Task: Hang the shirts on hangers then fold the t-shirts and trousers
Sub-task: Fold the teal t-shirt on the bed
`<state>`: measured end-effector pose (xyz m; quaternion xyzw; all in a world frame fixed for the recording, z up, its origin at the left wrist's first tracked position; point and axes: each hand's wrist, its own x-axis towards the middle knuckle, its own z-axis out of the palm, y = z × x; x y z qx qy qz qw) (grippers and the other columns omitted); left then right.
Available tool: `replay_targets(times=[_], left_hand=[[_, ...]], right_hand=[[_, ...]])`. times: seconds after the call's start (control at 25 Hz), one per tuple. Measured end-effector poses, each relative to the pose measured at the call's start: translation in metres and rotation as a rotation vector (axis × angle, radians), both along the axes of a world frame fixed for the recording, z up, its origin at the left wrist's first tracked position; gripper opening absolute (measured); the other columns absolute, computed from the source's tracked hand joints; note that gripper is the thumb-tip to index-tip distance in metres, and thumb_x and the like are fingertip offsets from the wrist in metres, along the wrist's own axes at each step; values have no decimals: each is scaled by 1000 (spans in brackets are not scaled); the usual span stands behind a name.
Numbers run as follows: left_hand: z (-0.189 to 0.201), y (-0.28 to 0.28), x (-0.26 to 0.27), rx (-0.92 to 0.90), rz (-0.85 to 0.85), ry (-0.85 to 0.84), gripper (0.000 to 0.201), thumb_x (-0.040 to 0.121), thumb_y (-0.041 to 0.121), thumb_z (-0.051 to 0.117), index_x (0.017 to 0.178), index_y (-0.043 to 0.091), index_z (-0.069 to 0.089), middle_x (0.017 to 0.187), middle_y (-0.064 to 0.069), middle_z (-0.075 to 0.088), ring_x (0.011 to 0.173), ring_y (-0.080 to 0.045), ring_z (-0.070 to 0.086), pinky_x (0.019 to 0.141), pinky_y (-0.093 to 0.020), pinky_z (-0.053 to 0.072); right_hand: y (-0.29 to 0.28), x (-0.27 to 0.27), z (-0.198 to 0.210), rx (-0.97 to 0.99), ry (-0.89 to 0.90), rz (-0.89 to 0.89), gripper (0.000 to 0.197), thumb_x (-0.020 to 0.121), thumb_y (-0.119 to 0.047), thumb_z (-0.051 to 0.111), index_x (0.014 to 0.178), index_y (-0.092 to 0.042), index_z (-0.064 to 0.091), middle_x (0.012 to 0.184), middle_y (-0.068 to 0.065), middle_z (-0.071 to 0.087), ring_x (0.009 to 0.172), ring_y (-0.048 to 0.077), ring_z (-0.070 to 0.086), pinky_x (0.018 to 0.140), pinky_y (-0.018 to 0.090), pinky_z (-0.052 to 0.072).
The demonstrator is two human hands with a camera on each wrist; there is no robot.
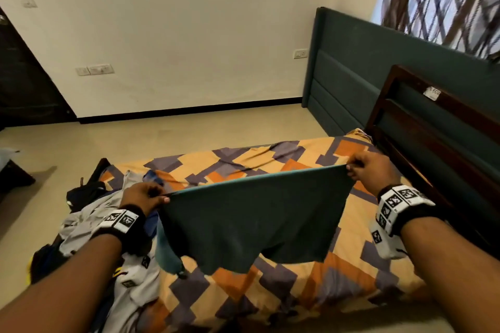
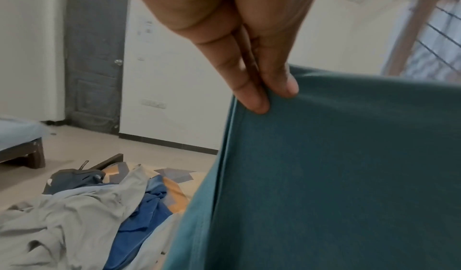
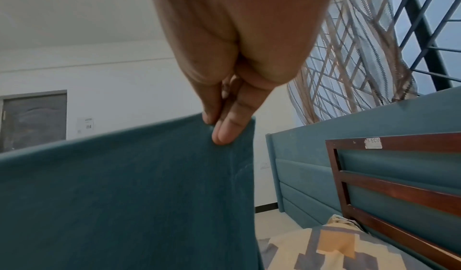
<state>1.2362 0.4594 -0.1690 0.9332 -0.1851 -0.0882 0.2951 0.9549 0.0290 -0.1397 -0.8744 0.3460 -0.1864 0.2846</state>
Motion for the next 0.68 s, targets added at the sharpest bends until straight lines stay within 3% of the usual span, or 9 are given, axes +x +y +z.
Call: replay_targets(times=[0.08, 0.24, 0.4, 0.56, 0.6, 0.68], left_hand=[[-14, -8, -12, 60, -46, 13, 20, 71, 4, 79, 90, 3, 72, 89, -11, 69, 88, -23, 63, 79, -26, 43], [-41, -22, -22, 55, -40, 31, 17, 74, 3, 76, 90, 6, 75, 90, -10, 71, 88, -23, 64, 81, -27, 44], [-70, -55, -7, 1, -1, 138, 14, 74, 1, 76, 86, 8, 76, 87, -10, 72, 87, -26, 67, 86, -36, 52], [-98, -117, 34, -31, 90, 230, 18, 77, 1, 74, 95, 2, 74, 96, -13, 71, 91, -28, 66, 90, -39, 52], [-108, -140, 52, -51, 105, 253, 19, 78, 0, 73, 97, -1, 73, 93, -14, 71, 87, -29, 66, 86, -36, 54], [-133, -190, 92, -95, 136, 334, 15, 83, -2, 67, 97, -4, 71, 76, -15, 68, 67, -27, 63, 64, -27, 57]], right_hand=[[-6, -10, -14, 6, 29, -18, 18, 88, 4, 59, 79, -11, 65, 76, 11, 67, 70, 23, 66, 68, 28, 51], [-17, -27, -41, -12, 145, -62, 18, 84, -1, 64, 74, -16, 65, 74, 12, 67, 73, 29, 65, 72, 41, 56], [-35, -19, -57, -94, 357, -92, 8, 87, -9, 61, 86, -9, 69, 86, 17, 65, 84, 34, 60, 69, 31, 43], [-84, 25, -83, -85, 479, -117, 11, 91, -12, 56, 91, -9, 67, 91, 18, 65, 87, 36, 60, 70, 34, 47], [-104, 44, -92, -89, 499, -122, 11, 91, -11, 56, 89, -8, 66, 90, 19, 65, 86, 37, 60, 70, 35, 47], [-146, 89, -115, -108, 546, -109, 11, 89, -8, 55, 83, -7, 64, 86, 20, 64, 84, 37, 60, 70, 35, 46]])
